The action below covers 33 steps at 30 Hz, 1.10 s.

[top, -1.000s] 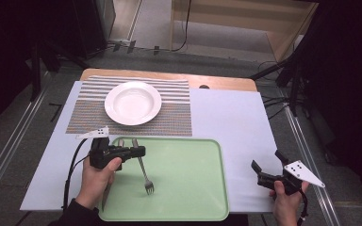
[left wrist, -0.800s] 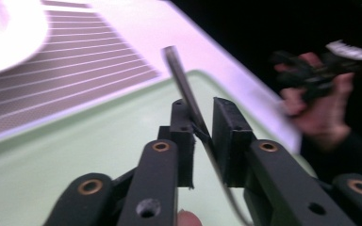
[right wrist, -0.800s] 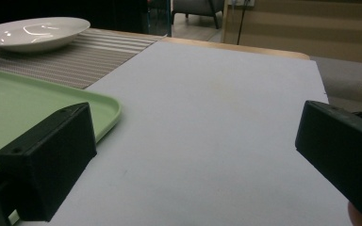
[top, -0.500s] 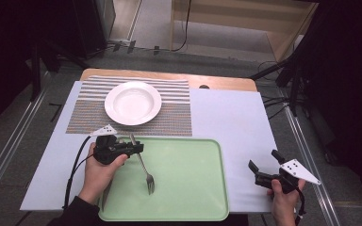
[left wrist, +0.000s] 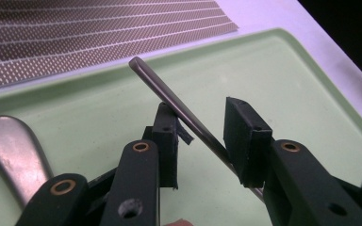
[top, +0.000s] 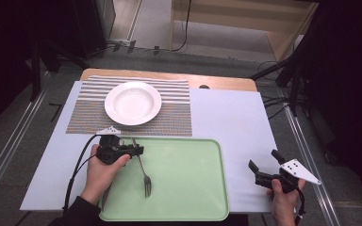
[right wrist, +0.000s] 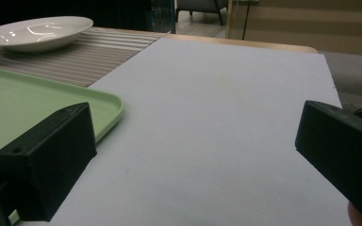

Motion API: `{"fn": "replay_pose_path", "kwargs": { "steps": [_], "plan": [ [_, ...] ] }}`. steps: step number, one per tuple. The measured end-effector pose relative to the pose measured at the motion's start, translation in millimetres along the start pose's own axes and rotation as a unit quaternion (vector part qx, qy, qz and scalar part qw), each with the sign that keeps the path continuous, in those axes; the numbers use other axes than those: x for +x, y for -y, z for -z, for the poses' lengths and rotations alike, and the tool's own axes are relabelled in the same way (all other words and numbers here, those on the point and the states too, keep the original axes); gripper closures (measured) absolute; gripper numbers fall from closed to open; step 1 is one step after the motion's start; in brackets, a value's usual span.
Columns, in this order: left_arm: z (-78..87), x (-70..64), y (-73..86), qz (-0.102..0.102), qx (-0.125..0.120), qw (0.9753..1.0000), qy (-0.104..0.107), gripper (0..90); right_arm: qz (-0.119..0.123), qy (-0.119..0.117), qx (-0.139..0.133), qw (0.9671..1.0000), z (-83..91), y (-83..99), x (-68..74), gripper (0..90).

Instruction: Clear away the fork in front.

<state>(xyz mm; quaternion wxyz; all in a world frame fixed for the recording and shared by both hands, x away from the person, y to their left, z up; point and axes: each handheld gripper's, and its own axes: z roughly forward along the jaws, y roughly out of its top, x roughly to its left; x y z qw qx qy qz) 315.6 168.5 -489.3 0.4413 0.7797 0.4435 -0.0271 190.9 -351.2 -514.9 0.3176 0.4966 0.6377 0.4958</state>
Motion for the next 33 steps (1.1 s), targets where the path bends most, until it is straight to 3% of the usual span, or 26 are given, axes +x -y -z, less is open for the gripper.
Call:
{"fn": "replay_pose_path", "kwargs": {
  "steps": [10, 11, 19, 22, 26, 31, 33],
  "plan": [
    [-1.8, 1.6, 0.9, 0.008, 0.020, 0.9989, -0.041, 67.0, -0.001, 0.001, 0.002, 1.0000, -1.1, 0.4, 0.2, 0.0],
    [-2.2, 0.5, 1.1, 0.002, 0.023, 0.9981, -0.057, 67.1, -0.001, 0.001, 0.002, 1.0000, -1.0, 0.4, 0.3, 0.0],
    [-5.5, -1.2, 1.6, -0.007, 0.037, 0.9947, -0.096, 67.5, -0.002, 0.000, 0.004, 1.0000, -1.5, 0.6, 0.5, 0.0],
    [-5.4, -0.9, 1.6, -0.007, 0.039, 0.9945, -0.097, 67.7, -0.002, -0.001, 0.004, 1.0000, -1.8, 0.8, 0.7, 0.0],
    [-7.2, -5.0, 2.2, -0.024, 0.039, 0.9914, -0.122, 66.9, 0.004, -0.002, 0.004, 1.0000, -2.2, 1.1, 0.6, 0.0],
    [-6.4, -5.8, 3.0, -0.026, 0.031, 0.9911, -0.127, 62.0, 0.006, -0.001, 0.004, 1.0000, -2.4, 1.2, 1.2, 0.0],
    [-2.5, -5.3, 3.3, -0.024, 0.018, 0.9928, -0.116, 60.2, 0.008, -0.003, 0.005, 1.0000, -2.6, 1.3, 1.7, 0.0]
  ]
}}
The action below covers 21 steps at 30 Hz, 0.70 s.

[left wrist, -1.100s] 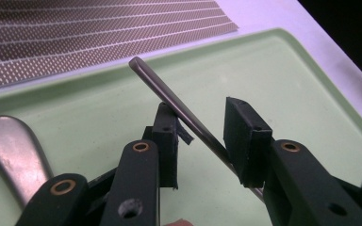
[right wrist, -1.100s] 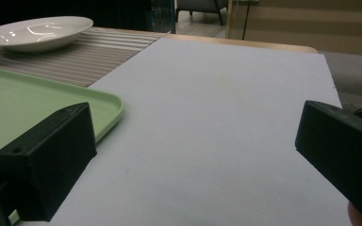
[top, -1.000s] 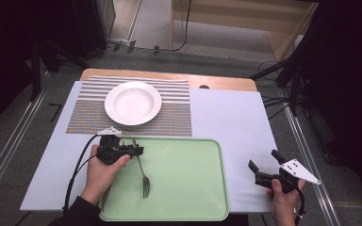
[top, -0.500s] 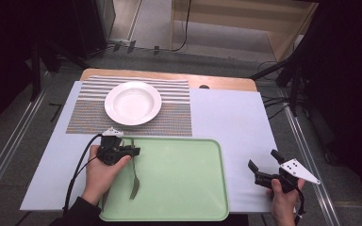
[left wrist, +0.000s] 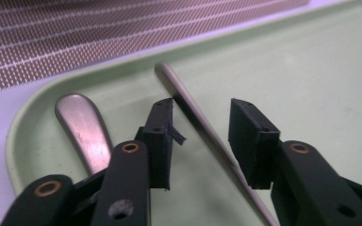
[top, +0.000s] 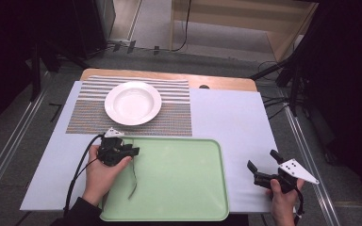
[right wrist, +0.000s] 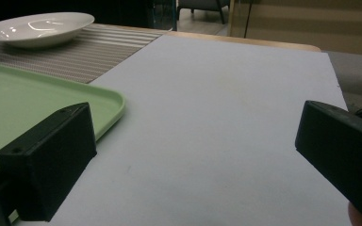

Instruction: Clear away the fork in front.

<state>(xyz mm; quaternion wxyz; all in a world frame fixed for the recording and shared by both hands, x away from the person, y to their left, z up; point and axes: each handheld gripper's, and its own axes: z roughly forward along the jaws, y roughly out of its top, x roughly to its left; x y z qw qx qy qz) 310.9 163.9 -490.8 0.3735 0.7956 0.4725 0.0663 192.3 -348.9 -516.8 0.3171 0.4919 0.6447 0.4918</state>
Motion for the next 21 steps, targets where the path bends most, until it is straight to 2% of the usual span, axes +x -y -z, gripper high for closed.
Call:
{"fn": "replay_pose_path", "kwargs": {
  "steps": [2, 4, 5, 7, 8, 9, 13, 14, 18, 21],
  "plan": [
    [7.0, 1.0, 0.3, -0.002, -0.017, 0.9998, 0.006, 59.9, 0.001, 0.001, 0.000, 1.0000, -0.2, 0.1, 0.3, 0.0],
    [10.6, 1.0, 0.7, -0.005, -0.021, 0.9997, 0.010, 60.2, 0.003, 0.001, 0.001, 1.0000, -0.4, 0.1, 0.4, 0.0],
    [16.3, -0.1, 2.7, -0.006, -0.028, 0.9994, 0.021, 64.6, 0.005, 0.001, 0.000, 1.0000, -0.6, 0.0, 0.7, 0.0],
    [23.5, -1.1, 6.0, -0.011, -0.027, 0.9974, 0.066, 75.2, 0.005, 0.001, 0.000, 1.0000, -0.6, 0.0, 0.6, 0.0],
    [26.7, -2.8, 8.3, -0.014, -0.027, 0.9961, 0.083, 80.2, 0.006, 0.000, 0.000, 1.0000, -0.4, 0.1, 0.4, 0.0],
    [26.7, -2.8, 8.3, -0.014, -0.027, 0.9961, 0.083, 85.7, 0.004, 0.001, 0.001, 1.0000, -0.1, 0.0, 0.4, 0.0],
    [41.0, -13.6, 28.5, -0.046, -0.025, 0.9931, 0.105, 90.0, 0.002, 0.000, -0.001, 1.0000, -0.1, 0.0, 0.7, 0.0],
    [41.0, -13.6, 28.5, -0.046, -0.025, 0.9931, 0.105, 90.0, 0.002, 0.000, -0.001, 1.0000, -0.1, 0.0, 0.7, 0.0],
    [53.6, -22.2, 49.2, -0.052, -0.018, 0.9915, 0.118, 90.0, 0.006, -0.002, 0.000, 1.0000, -0.6, 0.0, 0.6, 0.0],
    [58.2, -23.5, 55.3, -0.052, -0.016, 0.9916, 0.118, 90.0, 0.008, -0.002, 0.000, 1.0000, -0.7, 0.0, 0.7, 0.0]
  ]
}}
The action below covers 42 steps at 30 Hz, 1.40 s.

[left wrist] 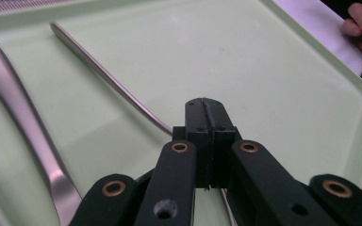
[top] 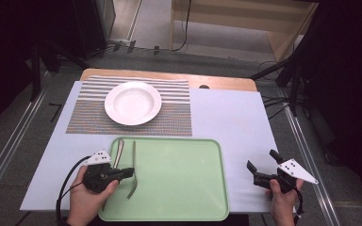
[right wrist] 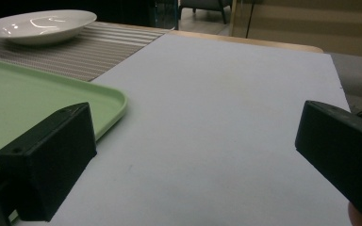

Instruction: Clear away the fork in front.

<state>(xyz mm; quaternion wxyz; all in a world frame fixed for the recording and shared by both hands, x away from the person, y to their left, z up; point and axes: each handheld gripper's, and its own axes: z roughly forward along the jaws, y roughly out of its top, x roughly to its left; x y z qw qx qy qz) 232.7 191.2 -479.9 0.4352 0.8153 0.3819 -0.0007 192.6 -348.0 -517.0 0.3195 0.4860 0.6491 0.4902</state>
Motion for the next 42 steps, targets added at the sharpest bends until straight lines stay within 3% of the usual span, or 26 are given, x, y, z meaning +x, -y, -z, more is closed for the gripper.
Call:
{"fn": "replay_pose_path", "kwargs": {
  "steps": [5, 8, 15, 22, 25, 28, 29, 42],
  "plan": [
    [1.1, -4.0, 8.0, 0.001, 0.015, 0.9999, 0.006, 90.0, 0.001, 0.001, 0.000, 1.0000, -0.2, 0.1, 0.1, 0.0],
    [-7.4, -12.6, 6.3, -0.015, 0.026, 0.9995, 0.006, 90.0, 0.001, 0.004, 0.002, 1.0000, -0.5, 0.0, 0.5, 0.0],
    [-17.8, -20.0, 1.9, -0.023, 0.033, 0.9992, 0.008, 90.0, 0.000, 0.004, 0.004, 1.0000, -0.9, 0.2, 1.1, 0.0],
    [-31.6, -26.9, -5.0, -0.041, 0.051, 0.9977, -0.017, 90.0, -0.003, 0.002, 0.004, 1.0000, -0.9, 0.4, 1.3, 0.0],
    [-36.7, -24.3, -15.6, -0.044, 0.049, 0.9973, -0.031, 90.0, -0.004, 0.003, 0.005, 1.0000, -1.3, 0.4, 1.6, 0.0],
    [-47.8, -21.5, -21.5, -0.046, 0.064, 0.9959, -0.046, 90.0, 0.003, 0.004, 0.006, 1.0000, -2.0, 0.4, 1.8, 0.0],
    [-53.5, -19.6, -20.6, -0.049, 0.080, 0.9936, -0.063, 90.0, 0.004, 0.004, 0.006, 1.0000, -1.9, 0.4, 1.8, 0.0],
    [-36.2, 1.6, -15.6, -0.015, 0.081, 0.9942, -0.069, 90.0, -0.001, 0.006, 0.007, 1.0000, -1.3, 0.6, 1.9, 0.0]
  ]
}}
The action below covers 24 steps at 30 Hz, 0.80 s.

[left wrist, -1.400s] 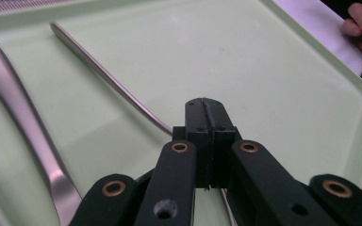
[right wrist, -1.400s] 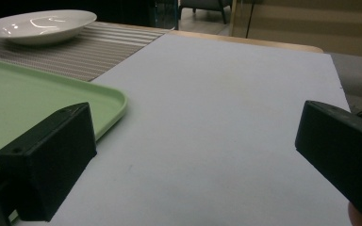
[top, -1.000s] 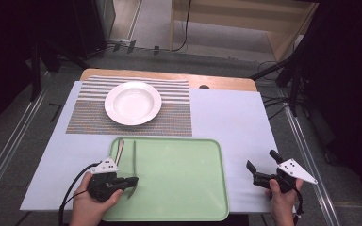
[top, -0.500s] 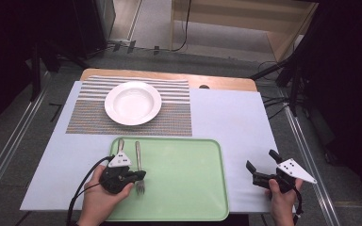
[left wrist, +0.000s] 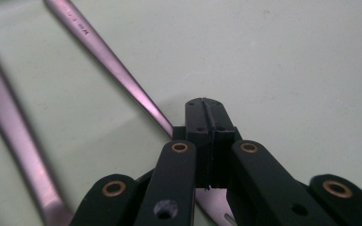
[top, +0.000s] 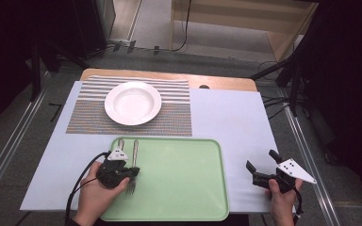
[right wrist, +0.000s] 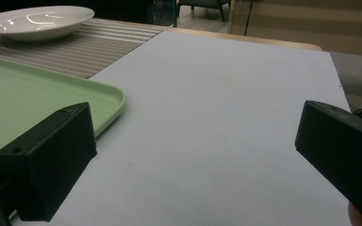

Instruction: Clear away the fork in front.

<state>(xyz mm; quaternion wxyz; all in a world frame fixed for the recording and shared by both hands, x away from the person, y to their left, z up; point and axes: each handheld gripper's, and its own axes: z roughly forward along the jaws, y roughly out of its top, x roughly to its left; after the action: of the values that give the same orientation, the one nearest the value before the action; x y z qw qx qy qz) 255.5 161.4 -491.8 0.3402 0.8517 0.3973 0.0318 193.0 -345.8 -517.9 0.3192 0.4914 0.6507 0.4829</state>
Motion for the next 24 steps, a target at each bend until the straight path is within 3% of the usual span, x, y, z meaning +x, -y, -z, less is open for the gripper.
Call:
{"fn": "replay_pose_path", "kwargs": {
  "steps": [8, 10, 16, 20, 24],
  "plan": [
    [3.6, 11.9, 0.4, 0.012, 0.006, 0.9999, 0.005, 90.0, 0.002, 0.001, 0.000, 1.0000, -0.5, -0.1, 0.0, 0.0],
    [2.0, 14.2, -7.2, 0.012, 0.005, 0.9999, 0.011, 90.0, 0.005, 0.001, -0.002, 1.0000, -1.2, -0.1, -0.3, 0.0],
    [-9.0, 27.8, -28.8, 0.019, 0.004, 0.9998, -0.004, 90.0, 0.002, 0.002, 0.000, 1.0000, -1.2, -0.1, 0.5, 0.0],
    [-12.7, 29.8, -26.8, 0.013, 0.010, 0.9998, -0.008, 90.0, 0.000, 0.001, -0.003, 1.0000, -1.1, 0.2, -0.6, 0.0],
    [-11.3, 33.4, -25.1, 0.020, 0.004, 0.9998, -0.005, 90.0, 0.006, 0.003, -0.003, 1.0000, -1.6, 0.0, -0.5, 0.0]
  ]
}}
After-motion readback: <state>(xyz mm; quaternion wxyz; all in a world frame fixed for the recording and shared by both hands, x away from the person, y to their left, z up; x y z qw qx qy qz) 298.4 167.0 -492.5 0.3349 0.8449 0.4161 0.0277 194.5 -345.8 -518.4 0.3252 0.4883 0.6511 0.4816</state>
